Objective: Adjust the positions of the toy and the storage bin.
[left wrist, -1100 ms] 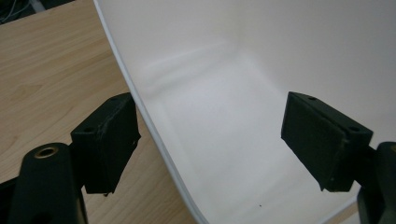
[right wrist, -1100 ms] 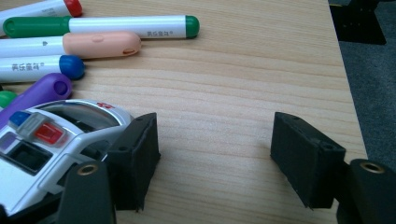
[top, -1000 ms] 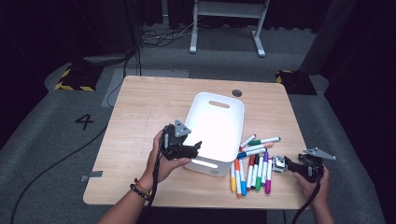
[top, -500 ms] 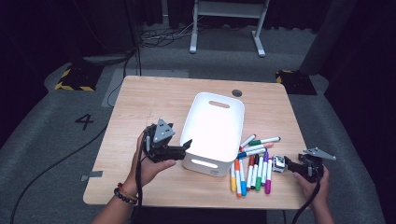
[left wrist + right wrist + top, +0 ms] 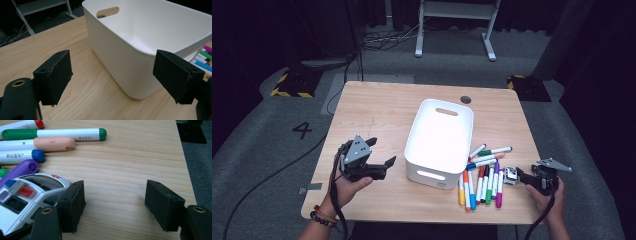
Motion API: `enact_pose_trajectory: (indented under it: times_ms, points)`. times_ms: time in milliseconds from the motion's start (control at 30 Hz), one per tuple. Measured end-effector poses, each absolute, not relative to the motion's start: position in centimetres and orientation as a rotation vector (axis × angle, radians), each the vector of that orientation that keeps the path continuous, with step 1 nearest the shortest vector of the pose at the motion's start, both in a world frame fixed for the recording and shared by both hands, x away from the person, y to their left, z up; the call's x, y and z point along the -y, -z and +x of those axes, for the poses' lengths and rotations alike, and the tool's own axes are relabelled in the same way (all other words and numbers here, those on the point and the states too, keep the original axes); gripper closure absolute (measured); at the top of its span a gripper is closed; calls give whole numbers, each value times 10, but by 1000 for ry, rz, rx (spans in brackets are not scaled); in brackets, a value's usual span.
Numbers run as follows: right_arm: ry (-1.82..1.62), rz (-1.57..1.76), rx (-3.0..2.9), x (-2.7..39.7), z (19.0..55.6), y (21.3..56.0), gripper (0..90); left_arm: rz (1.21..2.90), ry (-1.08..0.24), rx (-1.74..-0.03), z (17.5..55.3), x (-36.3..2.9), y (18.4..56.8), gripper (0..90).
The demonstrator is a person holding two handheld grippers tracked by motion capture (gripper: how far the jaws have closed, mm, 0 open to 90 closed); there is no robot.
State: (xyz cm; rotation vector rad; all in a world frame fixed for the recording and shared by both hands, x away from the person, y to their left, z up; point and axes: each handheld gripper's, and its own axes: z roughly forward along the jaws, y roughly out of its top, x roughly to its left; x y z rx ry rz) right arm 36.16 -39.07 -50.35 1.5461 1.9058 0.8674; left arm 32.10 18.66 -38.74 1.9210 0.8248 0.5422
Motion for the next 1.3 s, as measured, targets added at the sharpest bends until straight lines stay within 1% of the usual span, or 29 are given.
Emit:
enact_pose_trajectory:
  times_ms: [133,267,367,533,633,700,833,1033,1300]
  points:
    - [-868,1547,-1905,391,362,503,324,1981,-551,-851,326,-197,411,158]
    - [-867,1548,-1905,391,362,503,325,2061,-533,-921,337,-209,442,160]
    - [-868,1548,-1906,391,362,503,325,2116,-563,-944,342,-216,462,161]
    - [-867,1546,-1906,391,362,503,325,2180,-506,-992,350,-230,486,163]
    - [-867,1546,-1906,391,362,503,325,2200,-481,-1010,352,-234,493,162]
    - [-868,1549,-1907,390,362,503,325,2182,-450,-1029,353,-235,497,162]
    - [-868,1549,-1906,390,362,503,325,2189,-434,-1037,354,-237,504,157]
    - [-866,1550,-1904,390,361,503,320,2177,-391,-1071,356,-239,504,157]
    - [-866,1549,-1906,391,362,503,318,2179,-388,-1068,357,-239,504,148]
